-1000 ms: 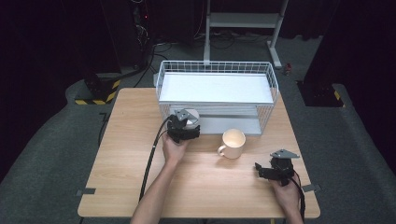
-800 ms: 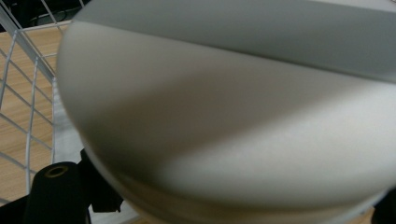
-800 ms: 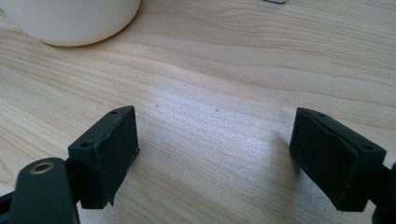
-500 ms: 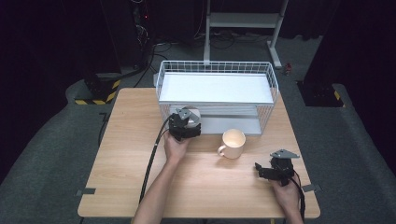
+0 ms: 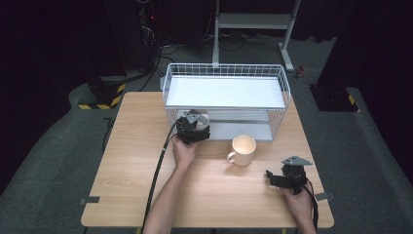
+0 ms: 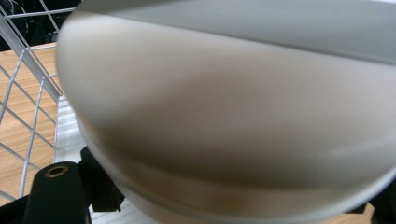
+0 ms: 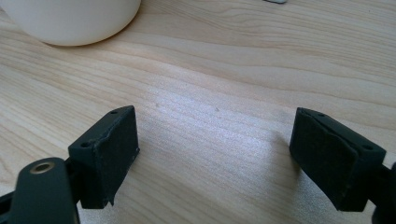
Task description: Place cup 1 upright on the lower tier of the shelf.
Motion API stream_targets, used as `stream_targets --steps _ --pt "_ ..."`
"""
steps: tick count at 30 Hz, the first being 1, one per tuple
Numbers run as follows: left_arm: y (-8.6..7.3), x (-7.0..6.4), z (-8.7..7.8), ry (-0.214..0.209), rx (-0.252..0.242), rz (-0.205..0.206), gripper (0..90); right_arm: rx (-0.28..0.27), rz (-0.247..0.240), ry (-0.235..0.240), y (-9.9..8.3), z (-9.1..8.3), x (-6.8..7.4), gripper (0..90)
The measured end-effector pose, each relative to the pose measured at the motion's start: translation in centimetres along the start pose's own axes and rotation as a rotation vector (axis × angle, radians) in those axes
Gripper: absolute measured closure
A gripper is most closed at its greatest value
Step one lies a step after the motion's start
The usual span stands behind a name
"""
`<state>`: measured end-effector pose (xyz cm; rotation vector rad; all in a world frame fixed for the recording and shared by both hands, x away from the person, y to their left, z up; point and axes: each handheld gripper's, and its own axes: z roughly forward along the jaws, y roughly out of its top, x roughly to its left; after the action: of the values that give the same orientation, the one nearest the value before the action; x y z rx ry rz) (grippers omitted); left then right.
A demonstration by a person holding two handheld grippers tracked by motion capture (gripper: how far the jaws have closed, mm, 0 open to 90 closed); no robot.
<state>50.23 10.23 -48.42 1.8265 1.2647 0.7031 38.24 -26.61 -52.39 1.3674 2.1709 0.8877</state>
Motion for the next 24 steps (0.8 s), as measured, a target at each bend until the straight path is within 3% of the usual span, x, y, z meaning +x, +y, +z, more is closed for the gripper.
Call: stream_targets --steps 10,11,17,20,24 --pt "0.3 0.1 0.8 0.011 -0.01 -0.02 19.0 0.0 0.0 0.0 0.0 0.0 0.0 15.4" --pt "0.4 0.3 0.9 0.002 -0.008 0.01 19.0 0.0 0.0 0.0 0.0 0.0 0.0 15.4" --pt "0.7 0.2 1.0 0.021 0.003 0.002 18.8 0.0 0.0 0.0 0.0 0.0 0.0 15.4" --pt "0.7 0.3 1.0 0.002 0.013 0.013 18.5 0.0 0.0 0.0 0.0 0.0 0.0 15.4" --pt "0.7 0.4 1.0 -0.002 0.025 0.03 10.7 0.0 0.0 0.0 0.0 0.0 0.0 15.4"
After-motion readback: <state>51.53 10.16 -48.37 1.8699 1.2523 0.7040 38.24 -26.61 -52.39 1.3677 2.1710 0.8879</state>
